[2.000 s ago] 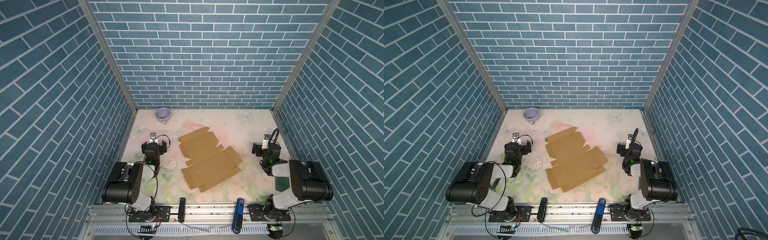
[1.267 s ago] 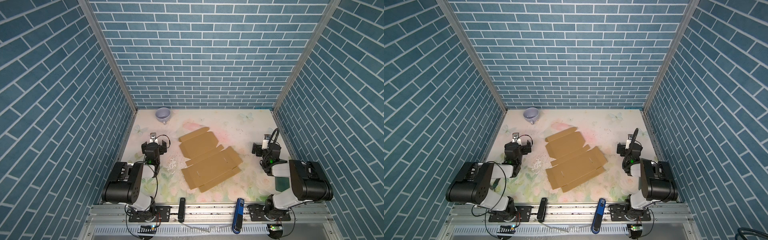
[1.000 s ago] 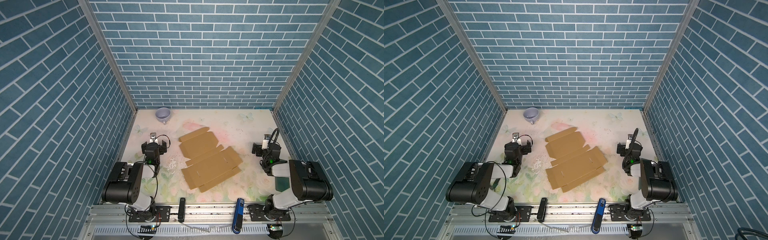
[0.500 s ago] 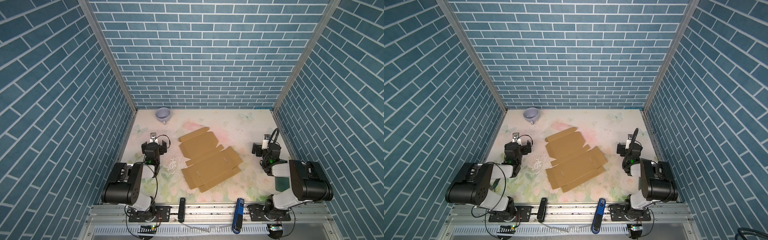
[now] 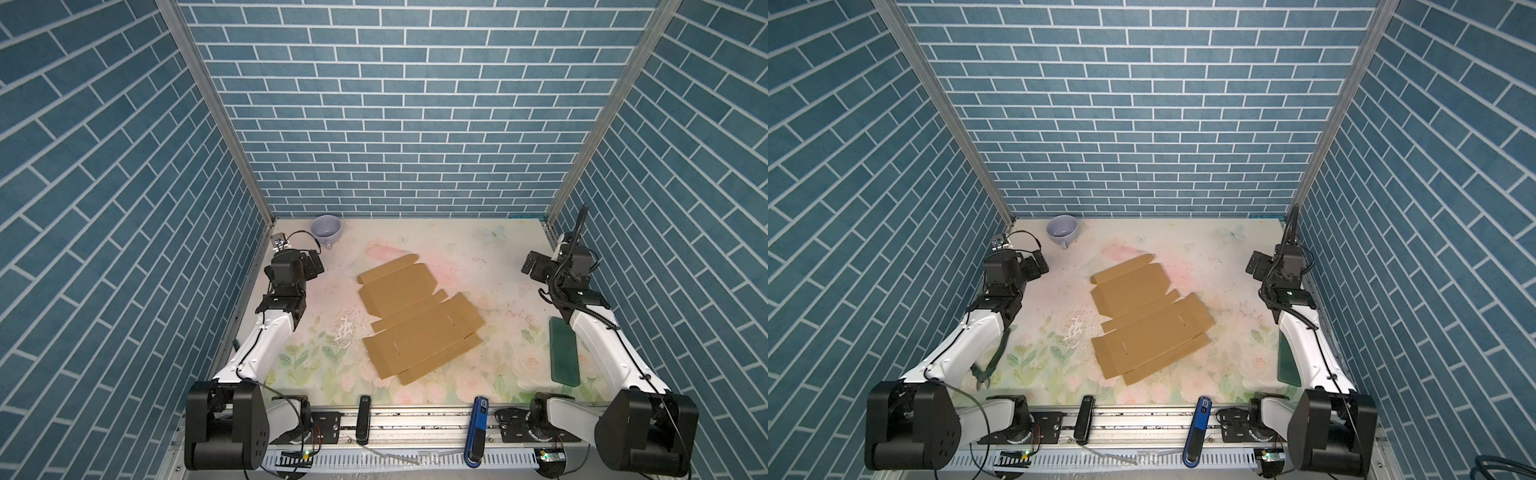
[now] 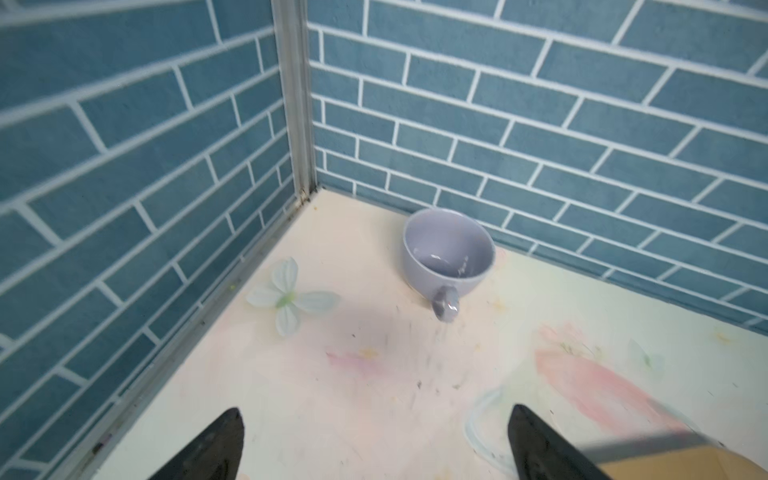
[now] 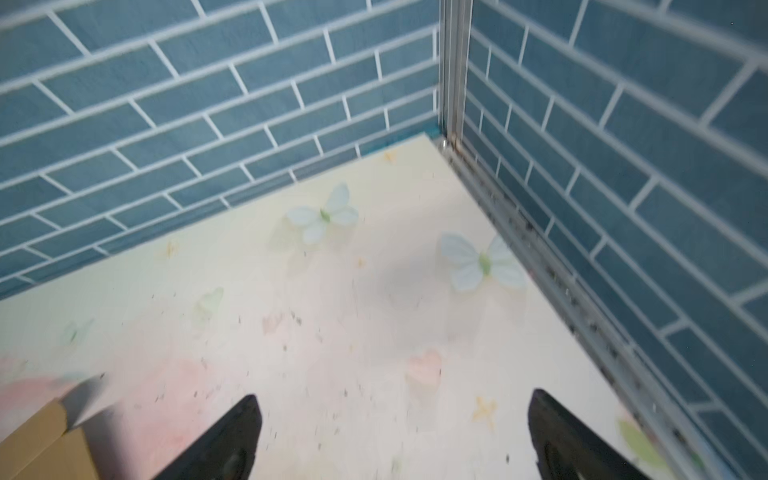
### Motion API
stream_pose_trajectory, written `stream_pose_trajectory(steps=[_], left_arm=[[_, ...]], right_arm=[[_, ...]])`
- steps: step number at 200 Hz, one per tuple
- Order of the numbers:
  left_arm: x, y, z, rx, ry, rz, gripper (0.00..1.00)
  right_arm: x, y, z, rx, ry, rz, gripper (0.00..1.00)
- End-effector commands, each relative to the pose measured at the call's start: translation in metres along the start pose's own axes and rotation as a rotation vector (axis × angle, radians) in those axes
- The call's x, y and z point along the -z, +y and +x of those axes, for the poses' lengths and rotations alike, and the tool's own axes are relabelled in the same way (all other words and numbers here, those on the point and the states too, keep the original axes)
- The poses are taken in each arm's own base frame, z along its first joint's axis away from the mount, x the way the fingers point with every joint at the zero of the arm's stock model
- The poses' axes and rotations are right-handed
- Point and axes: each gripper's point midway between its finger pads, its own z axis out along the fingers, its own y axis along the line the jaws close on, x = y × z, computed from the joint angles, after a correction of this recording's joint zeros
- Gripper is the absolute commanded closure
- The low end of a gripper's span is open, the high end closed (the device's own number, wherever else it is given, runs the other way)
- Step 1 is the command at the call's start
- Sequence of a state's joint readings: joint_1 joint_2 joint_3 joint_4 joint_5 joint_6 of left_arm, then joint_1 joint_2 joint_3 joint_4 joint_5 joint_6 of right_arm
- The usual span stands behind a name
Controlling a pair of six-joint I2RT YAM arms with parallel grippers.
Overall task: Fold the paper box
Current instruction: 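Reach both grippers toward the near edges of the cardboard blank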
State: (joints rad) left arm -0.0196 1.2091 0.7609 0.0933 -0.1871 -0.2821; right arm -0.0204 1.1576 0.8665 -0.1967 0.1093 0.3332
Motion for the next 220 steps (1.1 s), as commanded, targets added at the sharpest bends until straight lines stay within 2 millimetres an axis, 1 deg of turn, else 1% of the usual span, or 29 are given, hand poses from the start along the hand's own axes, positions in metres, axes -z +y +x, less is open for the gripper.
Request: stream_pose_trajectory(steps=[1, 38, 55, 67, 93, 123, 144, 157, 177, 220], left_arm=[[0.013, -0.008, 0.033, 0.039, 0.169, 0.050, 0.01], [0.039, -0.022, 0.032, 0.015, 0.213, 0.098, 0.00], [0.048, -0.029, 0.034, -0.009, 0.245, 0.115, 0.00], [0.054, -0.036, 0.037, -0.020, 0.270, 0.128, 0.01], [0.063, -0.055, 0.049, -0.059, 0.325, 0.164, 0.00], [0.074, -0.081, 0.070, -0.131, 0.401, 0.210, 0.00], [0.078, -0.096, 0.082, -0.152, 0.442, 0.237, 0.00], [0.081, -0.106, 0.087, -0.168, 0.460, 0.259, 0.02], [0.086, -0.122, 0.095, -0.202, 0.475, 0.288, 0.08], [0.092, -0.147, 0.117, -0.270, 0.521, 0.333, 0.30]], right_arm=[[0.022, -0.001, 0.058, -0.098, 0.258, 0.022, 0.01], [0.065, 0.017, 0.085, -0.095, 0.315, 0.002, 0.01], [0.080, 0.022, 0.098, -0.117, 0.352, -0.002, 0.02], [0.090, 0.025, 0.108, -0.148, 0.382, -0.004, 0.06], [0.104, 0.044, 0.132, -0.212, 0.427, -0.040, 0.18], [0.108, 0.060, 0.165, -0.230, 0.491, -0.023, 0.23], [0.110, 0.068, 0.184, -0.253, 0.519, -0.010, 0.26], [0.111, 0.073, 0.196, -0.282, 0.535, -0.014, 0.27], [0.111, 0.083, 0.214, -0.330, 0.557, -0.035, 0.29], [0.111, 0.106, 0.248, -0.379, 0.587, -0.061, 0.30]])
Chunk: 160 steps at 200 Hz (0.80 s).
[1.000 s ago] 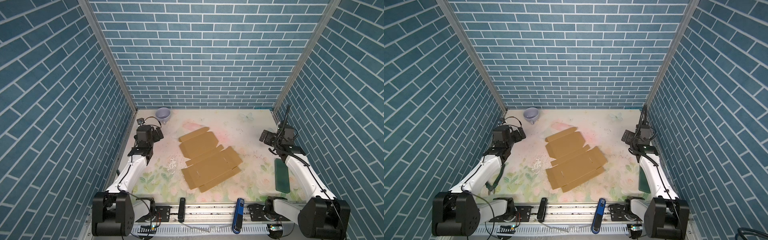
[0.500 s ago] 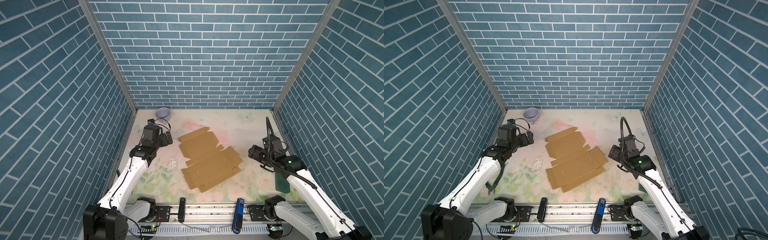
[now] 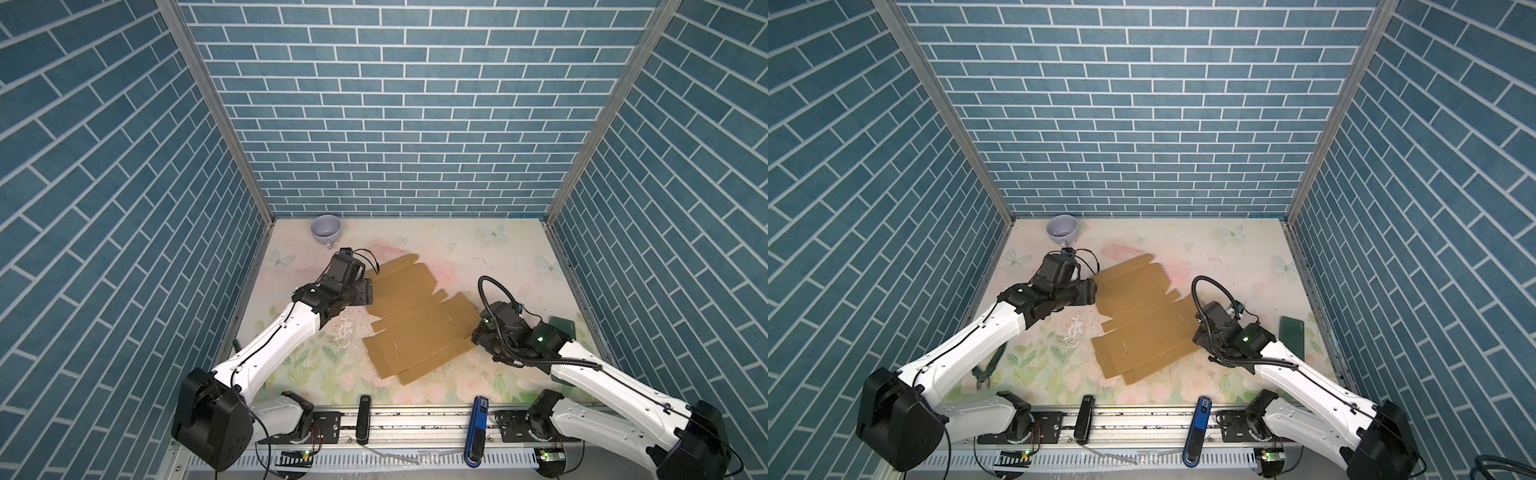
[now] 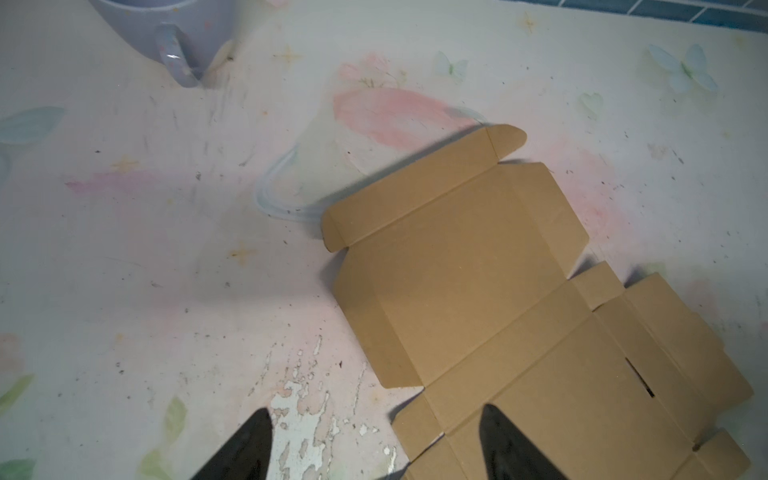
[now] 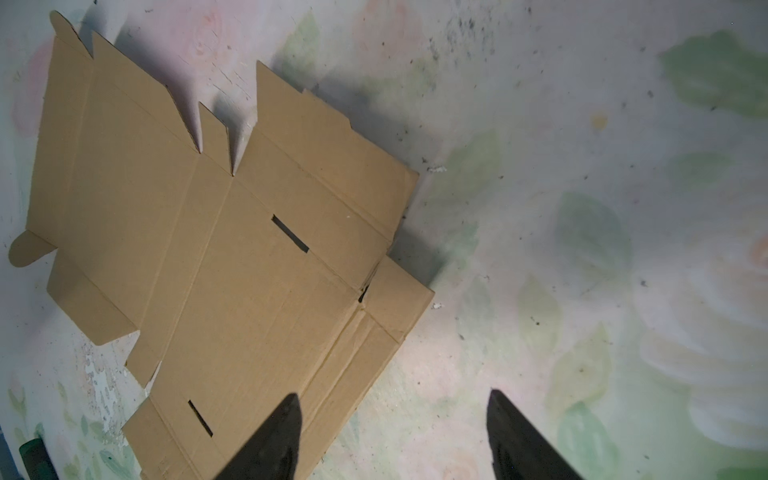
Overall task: Fold the paper box
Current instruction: 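Reach both grippers toward the near edges of the cardboard blank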
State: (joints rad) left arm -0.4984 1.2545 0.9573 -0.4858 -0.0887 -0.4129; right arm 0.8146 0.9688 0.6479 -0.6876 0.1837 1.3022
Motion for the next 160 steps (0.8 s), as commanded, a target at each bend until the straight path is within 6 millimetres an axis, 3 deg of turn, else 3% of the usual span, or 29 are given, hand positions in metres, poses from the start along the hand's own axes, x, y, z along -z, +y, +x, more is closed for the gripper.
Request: stream_pose_trajectory(steps=[1, 90, 160], left_arm=[[-0.002, -0.010, 0.005, -0.029, 0.027, -0.001, 0.30], [-0.027, -0.059, 0.033, -0.153, 0.093, 0.070, 0.63], [-0.054, -0.073, 0.055, -0.183, 0.131, 0.086, 0.70]], right_arm=[[-0.012, 0.008, 0.009, -0.132, -0.028, -0.028, 0.30], [-0.038, 0.028, 0.042, -0.231, -0.080, -0.138, 0.30], [-0.065, 0.033, 0.059, -0.314, -0.062, -0.180, 0.29]])
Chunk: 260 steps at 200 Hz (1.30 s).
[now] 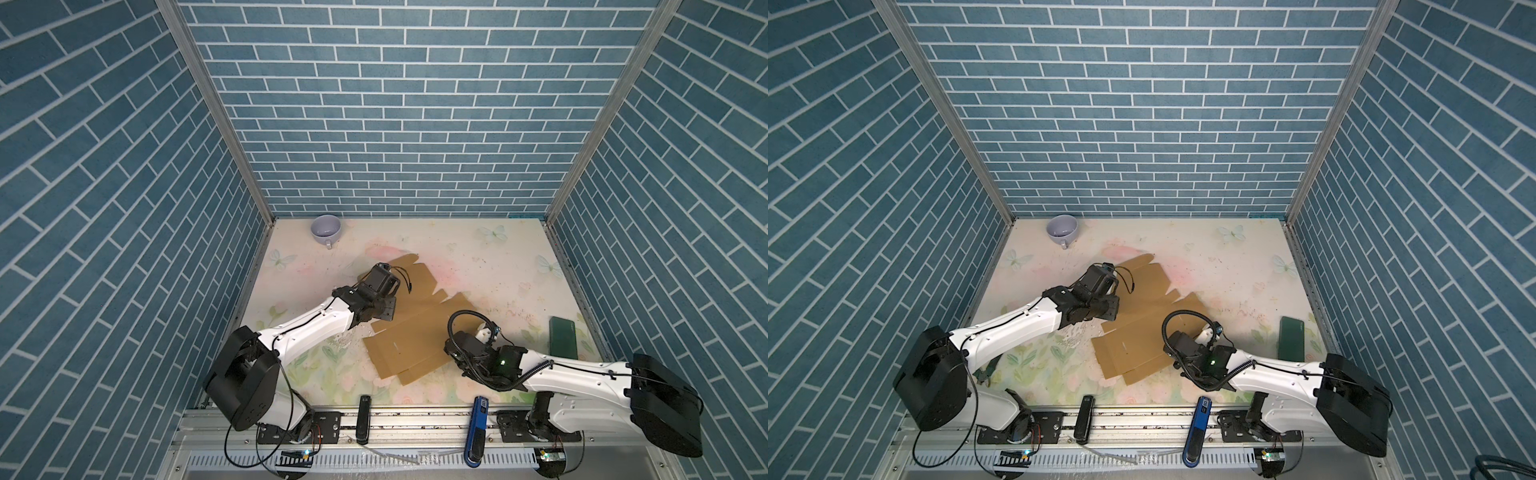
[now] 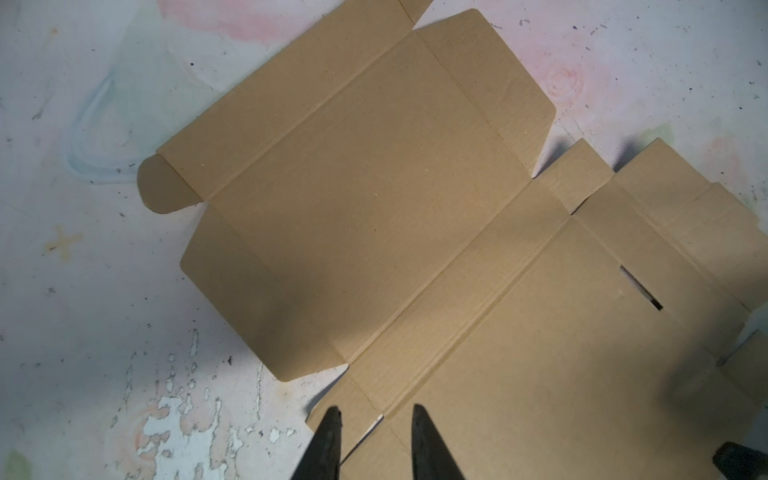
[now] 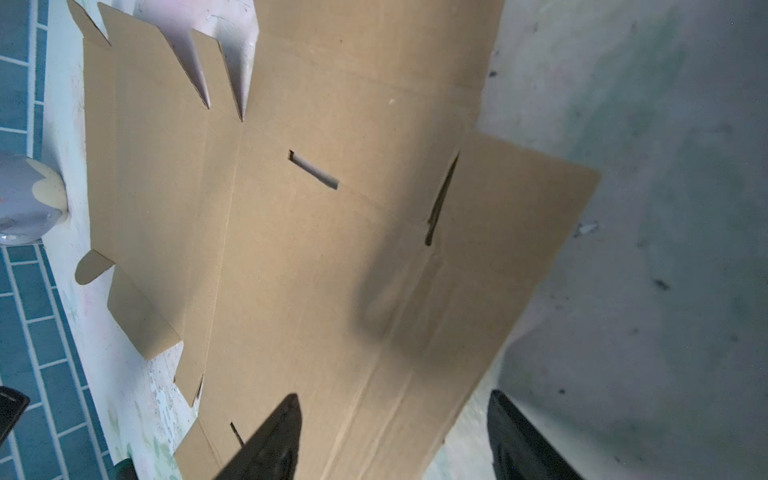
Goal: Fold the paper box
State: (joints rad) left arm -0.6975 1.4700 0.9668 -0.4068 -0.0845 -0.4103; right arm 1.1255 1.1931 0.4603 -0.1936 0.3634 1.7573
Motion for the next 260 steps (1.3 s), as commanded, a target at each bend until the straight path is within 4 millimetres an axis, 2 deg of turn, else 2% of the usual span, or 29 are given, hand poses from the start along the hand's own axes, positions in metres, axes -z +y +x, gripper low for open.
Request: stream_pose_trajectory(steps=[1, 70, 156, 194, 219, 260], left_arm=[[-0.009, -0.007, -0.001, -0.007, -0.015, 0.012, 0.70], [-0.040, -0.018, 0.027, -0.021, 0.056, 0.007, 0.74], [-0.056, -0.024, 0.049, -0.018, 0.106, 0.015, 0.76], [-0.061, -0.030, 0.058, -0.023, 0.135, 0.027, 0.77], [-0.063, -0.034, 0.062, -0.012, 0.139, 0.042, 0.78], [-0.068, -0.041, 0.067, -0.006, 0.149, 0.055, 0.78]], right_arm=[[-0.009, -0.001, 0.000, -0.099, -0.025, -0.032, 0.29], [-0.023, 0.007, 0.006, -0.125, -0.030, -0.102, 0.29], [0.001, 0.030, -0.016, -0.051, -0.113, -0.174, 0.31], [0.004, 0.043, -0.020, -0.012, -0.120, -0.193, 0.33], [0.002, 0.044, -0.021, 0.000, -0.111, -0.168, 0.38], [0.002, 0.048, -0.025, 0.020, -0.116, -0.159, 0.55]])
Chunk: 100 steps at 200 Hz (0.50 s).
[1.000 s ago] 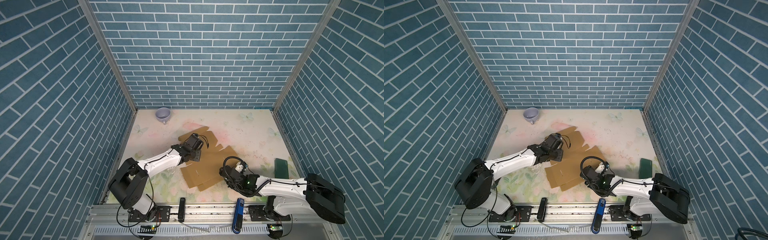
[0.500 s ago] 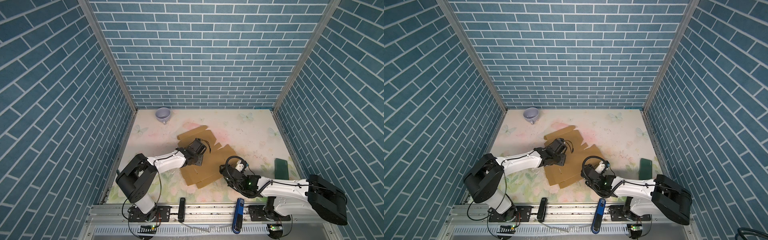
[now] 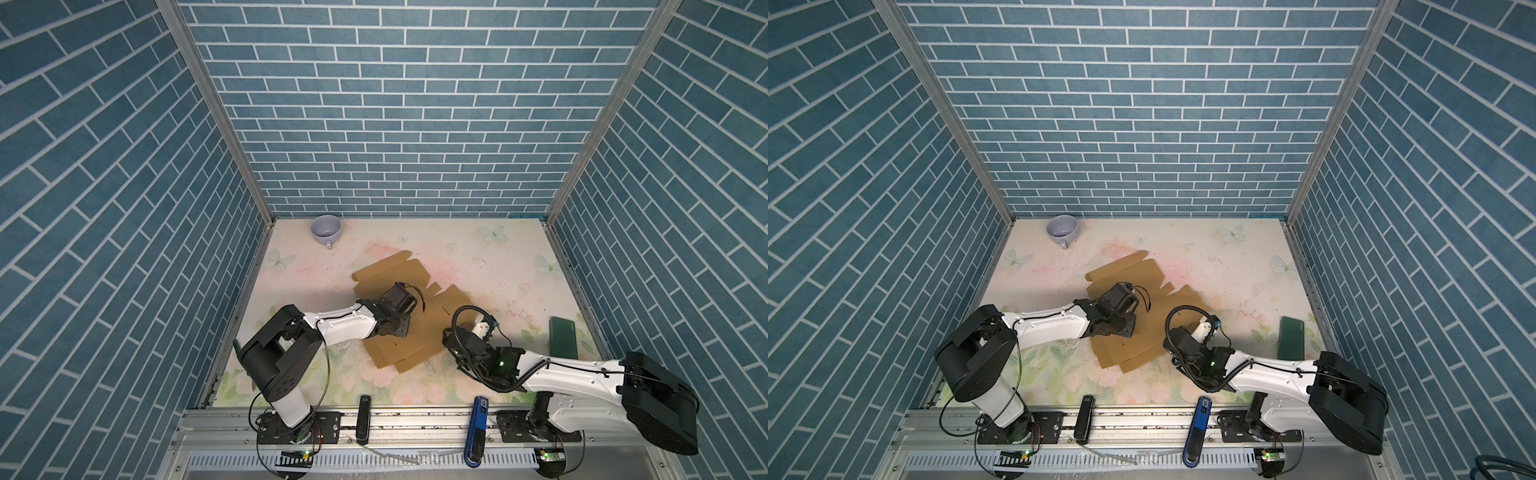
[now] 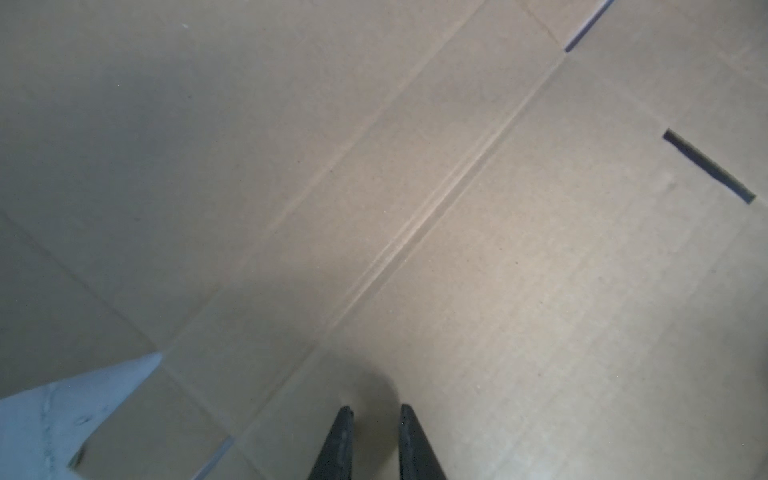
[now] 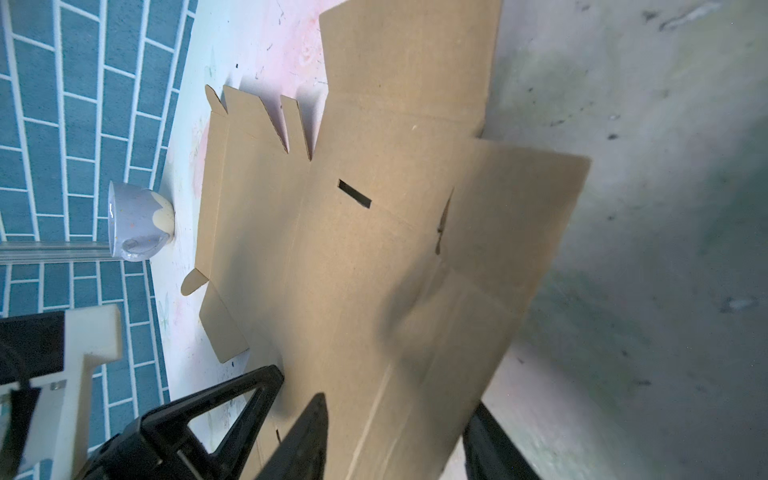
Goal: Fold the paper box
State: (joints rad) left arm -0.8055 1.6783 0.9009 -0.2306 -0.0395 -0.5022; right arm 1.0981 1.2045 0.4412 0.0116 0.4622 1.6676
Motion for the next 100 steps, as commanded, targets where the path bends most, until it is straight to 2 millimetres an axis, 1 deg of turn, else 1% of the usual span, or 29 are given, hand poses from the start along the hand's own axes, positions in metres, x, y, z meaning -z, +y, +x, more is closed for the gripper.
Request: stream_pose_trajectory(steps=[1, 13, 62, 100], left_arm=[[-0.009, -0.003, 0.011, 0.006, 0.028, 0.005, 0.78], [-0.010, -0.006, 0.013, -0.005, 0.039, 0.002, 0.78], [-0.012, -0.017, 0.018, -0.028, 0.054, 0.018, 0.78], [-0.013, -0.020, 0.018, -0.036, 0.051, 0.012, 0.78]], right_arm=[[0.001, 0.012, -0.005, 0.022, -0.014, 0.001, 0.55], [0.001, 0.013, -0.008, 0.031, -0.015, 0.003, 0.58], [-0.001, 0.022, -0.016, 0.062, -0.005, 0.025, 0.64], [0.001, 0.021, -0.020, 0.099, 0.005, 0.078, 0.74]])
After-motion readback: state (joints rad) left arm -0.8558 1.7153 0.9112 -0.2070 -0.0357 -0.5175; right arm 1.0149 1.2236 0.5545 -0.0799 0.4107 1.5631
